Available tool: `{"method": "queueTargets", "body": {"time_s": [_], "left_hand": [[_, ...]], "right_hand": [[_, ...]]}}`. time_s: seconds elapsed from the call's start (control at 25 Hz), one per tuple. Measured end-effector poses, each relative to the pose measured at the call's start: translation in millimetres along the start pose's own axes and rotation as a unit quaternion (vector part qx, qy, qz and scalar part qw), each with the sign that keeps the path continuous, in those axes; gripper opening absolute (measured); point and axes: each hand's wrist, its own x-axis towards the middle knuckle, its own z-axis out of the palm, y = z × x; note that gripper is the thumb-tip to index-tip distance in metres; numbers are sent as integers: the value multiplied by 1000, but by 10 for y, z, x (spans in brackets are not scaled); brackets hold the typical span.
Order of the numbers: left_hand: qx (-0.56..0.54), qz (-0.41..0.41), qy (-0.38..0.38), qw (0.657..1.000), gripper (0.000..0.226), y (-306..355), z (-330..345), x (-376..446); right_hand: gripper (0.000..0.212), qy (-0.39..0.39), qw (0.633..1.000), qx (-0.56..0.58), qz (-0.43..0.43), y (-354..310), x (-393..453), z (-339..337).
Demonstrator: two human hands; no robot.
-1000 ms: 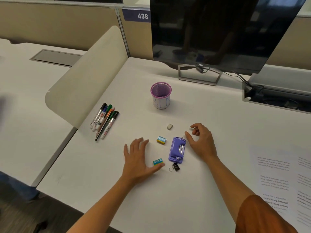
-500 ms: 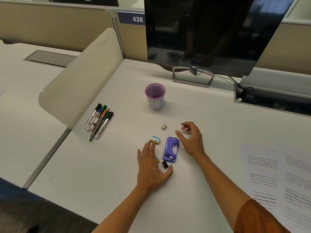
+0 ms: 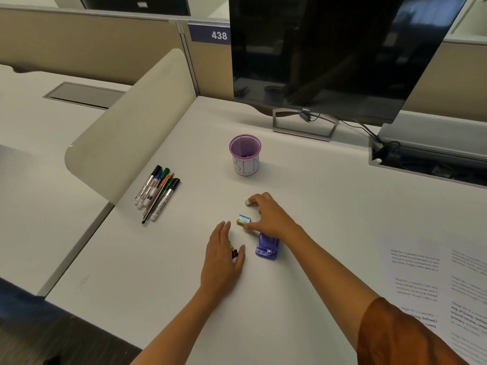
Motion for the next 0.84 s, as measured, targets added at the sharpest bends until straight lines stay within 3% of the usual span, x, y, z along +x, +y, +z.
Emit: {"method": "queueTargets", "body": {"time_s": [0.08, 0.28, 0.48, 0.56, 0.68, 0.76, 0.84], "left_hand": [[3, 1, -6, 1000, 73, -26, -11, 83], [-10, 24, -16, 1000, 80, -96, -29, 296], [-55, 0, -37, 998, 83, -122, -31, 521], [-33, 20, -28, 999, 78, -144, -25, 582], [57, 129, -25, 990, 56, -167, -36, 713], [80, 171, -24, 982, 33, -172, -54, 836], [89, 170, -14, 981, 19, -196, -110, 953]], "right_hand": [[77, -1, 1000, 10, 5, -60, 57, 10], [55, 1, 1000, -2, 27, -202, 170, 79], [53, -52, 998, 38, -21, -263, 202, 126], [43, 6, 995, 96, -30, -152, 172, 12], [17, 205, 960, 190, 5, 273, 50, -163], [10, 296, 938, 178, 28, 619, -91, -215], [10, 338, 929, 147, 22, 830, -201, -205]]}}
